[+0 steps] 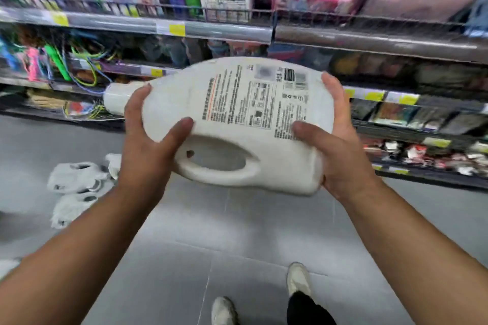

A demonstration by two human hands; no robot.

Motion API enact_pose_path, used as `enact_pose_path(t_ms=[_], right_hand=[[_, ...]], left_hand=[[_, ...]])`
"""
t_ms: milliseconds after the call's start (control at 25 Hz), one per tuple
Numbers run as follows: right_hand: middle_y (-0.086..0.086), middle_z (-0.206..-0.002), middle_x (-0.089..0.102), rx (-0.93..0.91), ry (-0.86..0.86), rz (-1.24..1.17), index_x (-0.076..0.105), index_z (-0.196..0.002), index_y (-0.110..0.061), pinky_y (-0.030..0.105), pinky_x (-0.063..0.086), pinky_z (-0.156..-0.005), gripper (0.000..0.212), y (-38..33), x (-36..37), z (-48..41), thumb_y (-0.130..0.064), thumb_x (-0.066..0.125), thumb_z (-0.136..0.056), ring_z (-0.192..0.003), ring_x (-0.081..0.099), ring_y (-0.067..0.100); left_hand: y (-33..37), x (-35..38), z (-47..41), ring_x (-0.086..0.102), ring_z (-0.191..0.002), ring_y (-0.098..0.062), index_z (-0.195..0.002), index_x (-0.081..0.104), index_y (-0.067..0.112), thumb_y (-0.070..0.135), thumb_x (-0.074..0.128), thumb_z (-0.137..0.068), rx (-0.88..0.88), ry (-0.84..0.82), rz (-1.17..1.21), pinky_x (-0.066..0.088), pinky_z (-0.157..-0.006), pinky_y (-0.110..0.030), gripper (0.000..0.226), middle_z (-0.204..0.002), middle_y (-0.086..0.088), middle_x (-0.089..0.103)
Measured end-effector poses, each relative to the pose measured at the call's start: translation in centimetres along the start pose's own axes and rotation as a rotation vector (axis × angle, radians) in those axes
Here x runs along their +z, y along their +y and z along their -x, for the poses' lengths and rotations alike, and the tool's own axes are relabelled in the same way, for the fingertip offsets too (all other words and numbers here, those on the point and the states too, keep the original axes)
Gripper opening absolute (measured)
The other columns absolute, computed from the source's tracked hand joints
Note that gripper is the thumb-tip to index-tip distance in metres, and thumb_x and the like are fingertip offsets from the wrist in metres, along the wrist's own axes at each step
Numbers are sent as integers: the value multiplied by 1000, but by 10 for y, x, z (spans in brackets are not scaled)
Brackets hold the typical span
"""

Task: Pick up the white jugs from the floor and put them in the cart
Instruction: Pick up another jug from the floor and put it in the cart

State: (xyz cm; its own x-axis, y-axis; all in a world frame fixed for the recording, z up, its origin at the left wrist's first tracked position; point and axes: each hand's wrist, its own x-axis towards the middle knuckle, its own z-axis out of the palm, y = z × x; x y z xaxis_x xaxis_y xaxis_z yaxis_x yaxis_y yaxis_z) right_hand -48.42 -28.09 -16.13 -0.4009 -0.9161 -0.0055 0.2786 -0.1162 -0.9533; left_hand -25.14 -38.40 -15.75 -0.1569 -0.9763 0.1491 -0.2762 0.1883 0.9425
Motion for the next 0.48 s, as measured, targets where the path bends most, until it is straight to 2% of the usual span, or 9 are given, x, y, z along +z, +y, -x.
enact_pose_path(t_ms=[80,120,200,280,400,480], right_hand=[[1,-137,55,-111,70,19,37,-138,-33,41,51,-96,78,-61,0,24,-2,67,-73,-124,56,24],[0,-136,56,-174,107,8,36,-140,-32,40,51,-94,79,-88,1,36,0,66,-74,-123,56,23],[-6,-131,60,-265,173,13,35,-139,-32,38,53,-91,78,-134,-2,68,1,64,-75,-121,58,21],[-15,-125,63,-357,241,21,34,-138,-36,34,54,-86,78,-173,-9,99,2,63,-77,-119,60,16],[-13,-130,60,-456,378,78,29,-143,-38,34,53,-88,83,-213,-34,153,0,62,-78,-121,59,16],[-11,-131,61,-491,483,71,26,-144,-41,37,54,-89,86,-235,-57,195,-1,63,-78,-121,59,18]], left_hand=[[59,-4,-4,48,-103,22,-140,33,37,34,72,-80,102,-51,28,40,-86,-3,71,-124,24,45],[87,-4,-7,48,-102,22,-137,33,42,36,73,-79,147,-82,48,41,-90,-7,71,-123,25,45],[136,0,-5,51,-112,9,-128,34,52,44,73,-72,222,-185,139,44,-101,-23,69,-128,21,47],[177,15,1,52,-120,-2,-124,37,56,48,72,-68,278,-277,260,46,-102,-31,67,-134,14,48],[221,53,25,53,-110,9,-126,36,53,51,71,-67,381,-392,336,46,-89,-15,69,-127,21,48],[248,87,53,51,-106,14,-127,36,51,52,70,-66,433,-463,389,43,-88,-11,71,-122,31,46]])
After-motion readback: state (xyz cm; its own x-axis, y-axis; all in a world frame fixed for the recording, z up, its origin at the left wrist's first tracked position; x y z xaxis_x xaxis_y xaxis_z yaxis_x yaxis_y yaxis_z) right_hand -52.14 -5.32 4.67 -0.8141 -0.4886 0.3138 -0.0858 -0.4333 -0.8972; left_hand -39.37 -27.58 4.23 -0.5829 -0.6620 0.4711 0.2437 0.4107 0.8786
